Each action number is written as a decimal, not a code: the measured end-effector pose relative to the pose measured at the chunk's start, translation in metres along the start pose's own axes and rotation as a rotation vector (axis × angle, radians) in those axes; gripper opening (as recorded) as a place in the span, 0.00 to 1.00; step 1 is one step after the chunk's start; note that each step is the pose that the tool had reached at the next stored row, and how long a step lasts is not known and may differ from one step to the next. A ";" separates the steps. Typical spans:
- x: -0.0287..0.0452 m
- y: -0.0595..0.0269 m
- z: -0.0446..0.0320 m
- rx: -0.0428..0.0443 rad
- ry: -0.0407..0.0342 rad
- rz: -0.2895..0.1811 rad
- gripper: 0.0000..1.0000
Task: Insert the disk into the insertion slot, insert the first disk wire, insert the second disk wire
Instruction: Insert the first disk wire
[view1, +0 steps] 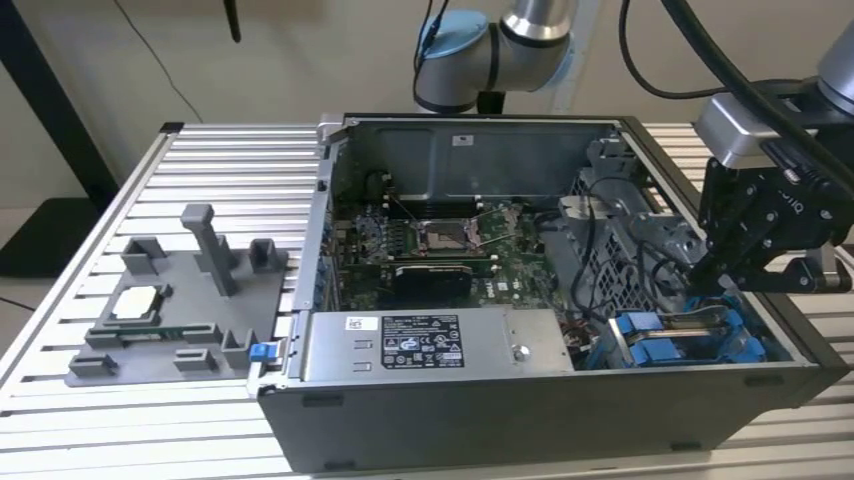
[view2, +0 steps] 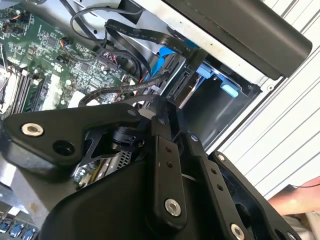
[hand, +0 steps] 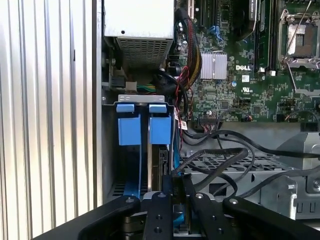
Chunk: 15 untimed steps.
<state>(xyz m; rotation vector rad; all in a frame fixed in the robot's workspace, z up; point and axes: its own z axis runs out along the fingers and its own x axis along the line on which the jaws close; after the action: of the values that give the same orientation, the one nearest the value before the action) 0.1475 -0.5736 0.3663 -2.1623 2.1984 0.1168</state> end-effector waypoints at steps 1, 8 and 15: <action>0.0000 0.0000 0.0000 0.0000 0.0000 0.000 0.00; 0.0004 -0.0034 0.0031 0.0000 0.0000 0.000 0.00; 0.0012 -0.0111 0.0079 0.0000 0.0001 0.000 0.00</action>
<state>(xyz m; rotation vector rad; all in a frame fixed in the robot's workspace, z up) 0.1584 -0.5742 0.3581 -2.1624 2.1984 0.1167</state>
